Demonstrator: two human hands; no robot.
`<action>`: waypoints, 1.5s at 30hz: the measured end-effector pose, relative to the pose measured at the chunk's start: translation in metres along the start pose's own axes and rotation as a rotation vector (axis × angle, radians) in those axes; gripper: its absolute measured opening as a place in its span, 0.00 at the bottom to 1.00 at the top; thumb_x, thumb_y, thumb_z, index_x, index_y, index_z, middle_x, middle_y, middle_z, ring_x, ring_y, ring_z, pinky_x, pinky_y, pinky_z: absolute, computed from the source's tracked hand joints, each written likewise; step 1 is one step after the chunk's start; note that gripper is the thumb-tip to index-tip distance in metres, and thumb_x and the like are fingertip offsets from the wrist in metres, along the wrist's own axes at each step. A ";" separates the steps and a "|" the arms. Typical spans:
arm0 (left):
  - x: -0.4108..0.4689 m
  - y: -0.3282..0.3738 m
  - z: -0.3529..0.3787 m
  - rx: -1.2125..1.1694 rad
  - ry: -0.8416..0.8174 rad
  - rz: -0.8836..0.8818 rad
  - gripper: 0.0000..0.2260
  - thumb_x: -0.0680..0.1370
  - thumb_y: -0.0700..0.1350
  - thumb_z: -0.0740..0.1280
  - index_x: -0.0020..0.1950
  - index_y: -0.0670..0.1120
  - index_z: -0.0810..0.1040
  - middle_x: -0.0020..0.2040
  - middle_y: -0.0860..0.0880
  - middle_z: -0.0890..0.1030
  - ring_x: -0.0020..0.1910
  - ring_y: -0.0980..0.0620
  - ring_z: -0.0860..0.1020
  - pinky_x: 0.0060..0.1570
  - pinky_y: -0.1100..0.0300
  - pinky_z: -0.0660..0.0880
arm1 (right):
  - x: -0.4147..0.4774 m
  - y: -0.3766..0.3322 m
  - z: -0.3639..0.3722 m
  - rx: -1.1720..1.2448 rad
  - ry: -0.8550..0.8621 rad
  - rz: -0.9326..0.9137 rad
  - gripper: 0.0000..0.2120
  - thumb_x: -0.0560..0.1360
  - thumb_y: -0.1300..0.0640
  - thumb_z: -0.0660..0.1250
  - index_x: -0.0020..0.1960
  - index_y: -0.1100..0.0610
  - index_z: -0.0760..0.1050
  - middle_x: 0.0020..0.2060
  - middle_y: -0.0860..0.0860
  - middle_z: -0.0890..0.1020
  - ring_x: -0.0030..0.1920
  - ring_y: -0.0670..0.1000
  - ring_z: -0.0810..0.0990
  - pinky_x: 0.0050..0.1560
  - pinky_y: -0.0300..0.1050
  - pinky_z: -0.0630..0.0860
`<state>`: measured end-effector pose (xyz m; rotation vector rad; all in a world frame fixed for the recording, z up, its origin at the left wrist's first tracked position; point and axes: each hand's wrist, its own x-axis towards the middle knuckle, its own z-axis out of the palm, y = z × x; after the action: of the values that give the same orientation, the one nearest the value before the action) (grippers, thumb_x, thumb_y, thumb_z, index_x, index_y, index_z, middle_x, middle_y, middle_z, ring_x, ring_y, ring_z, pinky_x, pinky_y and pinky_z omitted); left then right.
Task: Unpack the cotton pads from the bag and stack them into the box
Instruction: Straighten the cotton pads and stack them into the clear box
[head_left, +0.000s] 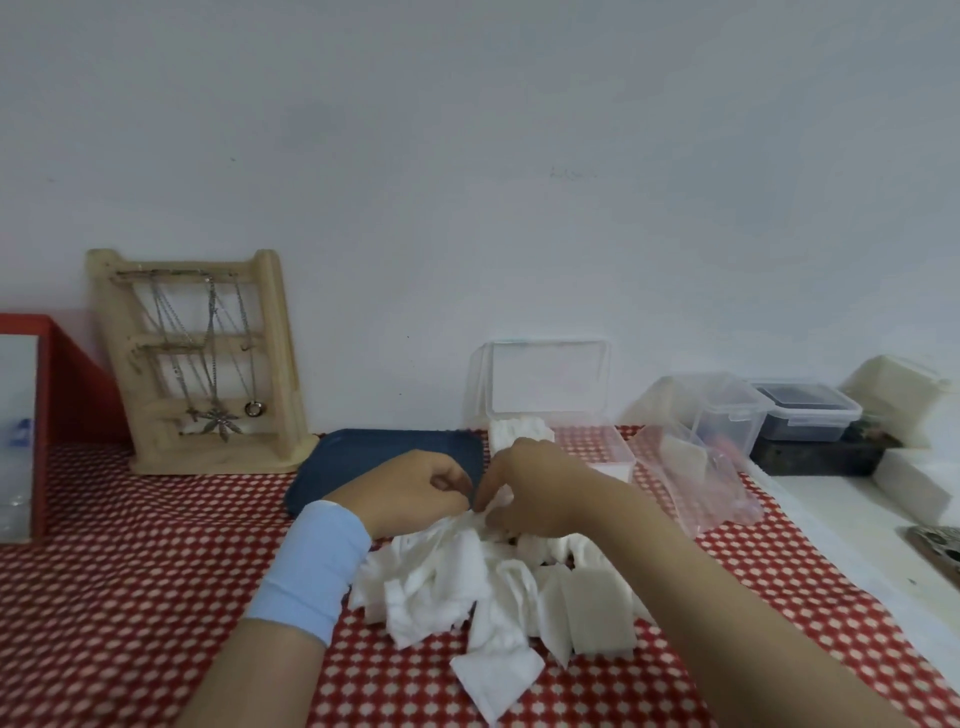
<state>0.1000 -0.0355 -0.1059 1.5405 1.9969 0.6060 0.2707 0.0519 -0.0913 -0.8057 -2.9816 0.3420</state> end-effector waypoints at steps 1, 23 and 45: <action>-0.001 -0.002 0.001 -0.030 -0.002 0.004 0.09 0.76 0.54 0.70 0.55 0.58 0.83 0.52 0.61 0.84 0.52 0.62 0.81 0.59 0.61 0.77 | 0.001 0.000 0.001 0.035 0.037 0.017 0.13 0.77 0.50 0.68 0.61 0.45 0.82 0.56 0.41 0.82 0.61 0.49 0.74 0.57 0.40 0.66; -0.004 0.013 0.007 -0.977 0.077 -0.053 0.18 0.82 0.55 0.64 0.58 0.42 0.83 0.52 0.40 0.87 0.50 0.42 0.87 0.42 0.56 0.83 | 0.007 0.022 -0.007 0.974 0.381 0.086 0.06 0.76 0.62 0.72 0.51 0.56 0.86 0.45 0.58 0.86 0.39 0.54 0.86 0.28 0.42 0.72; 0.003 0.005 0.010 -1.057 0.184 -0.089 0.07 0.83 0.40 0.65 0.56 0.38 0.82 0.49 0.40 0.86 0.43 0.46 0.87 0.38 0.59 0.83 | 0.002 0.016 -0.014 0.737 0.287 0.066 0.19 0.76 0.72 0.57 0.44 0.57 0.84 0.27 0.41 0.80 0.31 0.47 0.77 0.30 0.32 0.69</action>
<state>0.1093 -0.0307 -0.1102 0.7459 1.4021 1.4856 0.2782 0.0695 -0.0812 -0.7646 -2.2851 1.1232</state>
